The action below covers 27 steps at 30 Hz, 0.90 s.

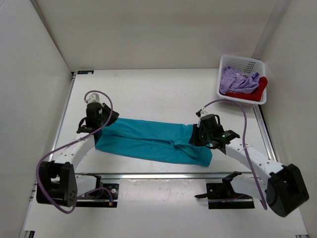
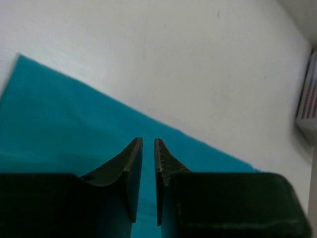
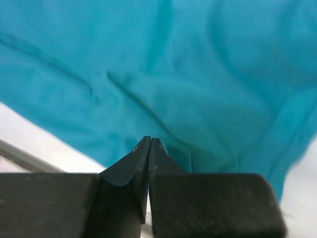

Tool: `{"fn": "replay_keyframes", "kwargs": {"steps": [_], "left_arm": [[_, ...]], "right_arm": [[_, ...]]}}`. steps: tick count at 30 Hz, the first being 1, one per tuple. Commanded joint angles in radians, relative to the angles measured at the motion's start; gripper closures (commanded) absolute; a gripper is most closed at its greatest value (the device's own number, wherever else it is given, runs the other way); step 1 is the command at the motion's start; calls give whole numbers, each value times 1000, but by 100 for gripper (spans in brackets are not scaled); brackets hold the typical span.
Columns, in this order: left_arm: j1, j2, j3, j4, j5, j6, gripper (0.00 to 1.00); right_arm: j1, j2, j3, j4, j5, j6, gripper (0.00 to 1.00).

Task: Fold and stack the t-shirts
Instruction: Fold the other side of the tshirt into a rectangle

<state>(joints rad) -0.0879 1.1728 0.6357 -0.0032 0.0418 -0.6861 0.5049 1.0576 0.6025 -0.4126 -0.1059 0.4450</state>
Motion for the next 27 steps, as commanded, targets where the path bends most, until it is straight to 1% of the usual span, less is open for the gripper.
{"fn": "replay_keyframes", "kwargs": {"steps": [1,3,4,6,8,10,11,13,16,17,18,19,21,22,23,24,25,26,27], "left_arm": [[-81,62,-63,58,41,-41,73],[-76,122,-86,81,96,-70,74],[-56,140,-94,100,116,-94,76],[-23,178,-132,137,193,-121,77],[35,186,-157,137,202,-121,79],[65,169,-172,129,213,-122,79],[74,134,-179,123,196,-115,78],[77,93,-183,91,169,-107,77],[82,67,-194,45,144,-81,77],[88,67,-205,34,156,-76,78],[138,73,-212,26,159,-78,79],[154,73,-228,25,183,-82,80],[206,56,-245,13,205,-86,83],[218,33,-243,6,204,-89,83],[220,1,-242,3,188,-87,83],[197,-18,-228,5,172,-75,84],[156,-36,-202,3,130,-67,85],[128,-48,-168,5,56,-61,85],[64,-48,-144,5,-3,-40,86]], "right_arm": [[-18,97,31,209,-37,-28,100],[-16,184,31,270,-32,-34,100],[-9,203,45,271,-43,-26,100],[21,257,48,294,-29,-35,100],[73,277,55,282,-40,-32,100],[125,262,51,259,-12,-20,100],[157,246,42,250,-2,-6,100],[175,216,23,248,-24,20,100],[205,170,2,228,-18,43,100],[210,159,-9,222,-26,46,100],[210,151,-12,224,-43,41,100],[210,150,-26,219,-46,37,100],[201,162,5,166,-57,-6,100],[201,166,16,132,-40,-18,100],[201,157,29,121,-34,-31,100],[189,147,31,133,-32,-32,99],[160,139,20,167,-37,-32,100],[146,136,19,182,-57,-25,100],[129,142,14,202,-80,-20,100]]}}
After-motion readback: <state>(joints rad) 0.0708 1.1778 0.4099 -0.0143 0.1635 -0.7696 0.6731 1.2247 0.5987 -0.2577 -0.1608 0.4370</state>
